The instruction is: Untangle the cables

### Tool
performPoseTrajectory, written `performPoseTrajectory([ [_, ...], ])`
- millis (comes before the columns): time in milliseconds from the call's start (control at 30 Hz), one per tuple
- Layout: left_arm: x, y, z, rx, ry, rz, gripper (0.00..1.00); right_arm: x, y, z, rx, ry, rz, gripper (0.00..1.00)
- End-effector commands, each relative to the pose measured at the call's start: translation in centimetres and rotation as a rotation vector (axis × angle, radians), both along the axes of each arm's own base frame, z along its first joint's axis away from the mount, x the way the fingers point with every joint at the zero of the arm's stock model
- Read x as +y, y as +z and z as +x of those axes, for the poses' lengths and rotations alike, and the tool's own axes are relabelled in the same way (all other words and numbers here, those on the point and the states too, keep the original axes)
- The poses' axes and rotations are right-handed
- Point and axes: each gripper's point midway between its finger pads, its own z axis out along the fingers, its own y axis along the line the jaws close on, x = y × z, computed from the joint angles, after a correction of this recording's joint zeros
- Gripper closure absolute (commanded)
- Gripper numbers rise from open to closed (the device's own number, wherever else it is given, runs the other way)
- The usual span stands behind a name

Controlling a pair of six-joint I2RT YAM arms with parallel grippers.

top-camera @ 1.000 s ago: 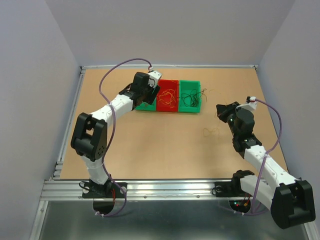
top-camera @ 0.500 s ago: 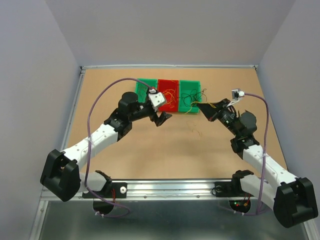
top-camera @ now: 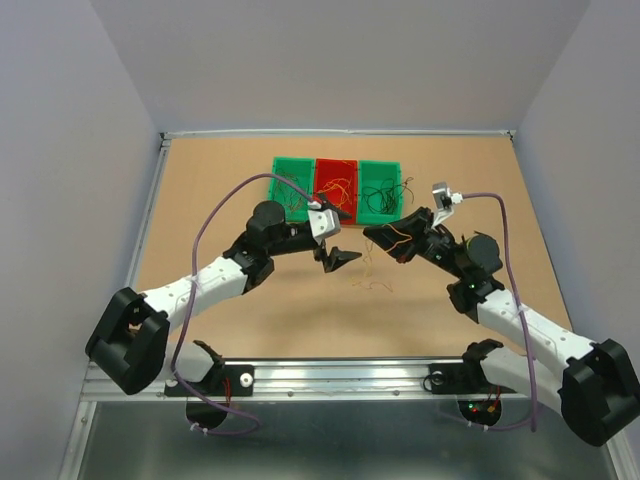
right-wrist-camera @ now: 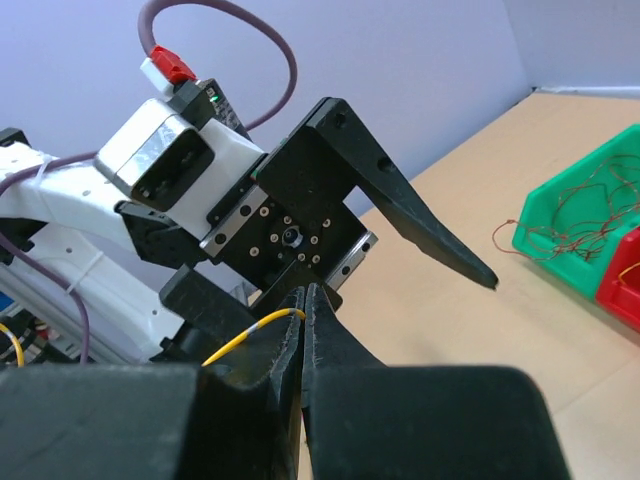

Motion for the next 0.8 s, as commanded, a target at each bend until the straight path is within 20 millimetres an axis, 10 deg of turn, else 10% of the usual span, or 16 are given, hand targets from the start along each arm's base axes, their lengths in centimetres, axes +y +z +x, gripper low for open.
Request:
performPoseTrajectory([
  [0, -1.8, 2.3, -1.7, -0.076, -0.077, -0.087, 0.01, 0.9, 2.2, -0.9, -0.079, 0.027, 0.043, 1.00],
  [133, -3.3, 2.1, -2.9, -0.084, -0.129, -0.093, 0.09, 2.0, 1.8, -1.3, -0.076, 0.058, 0.037, 1.00],
  [400, -4.4, 1.1, -4.1, -0.093, -0.149, -0.067, 1.00, 1.0, 1.7, -0.1, -0.047, -0.067, 0.079, 0.99],
  [600, -3.9, -0.1, -4.4, -0.075, -0.147, -0.036, 1.00, -1.3, 1.9, 0.6, -0.049, -0.207, 0.094, 0.67],
  [767, -4.0, -0.9, -5.1, -0.060, -0.190, -0.004, 1.00, -4.4, 2.0, 2.7, -0.006, -0.418, 0.102, 0.88],
])
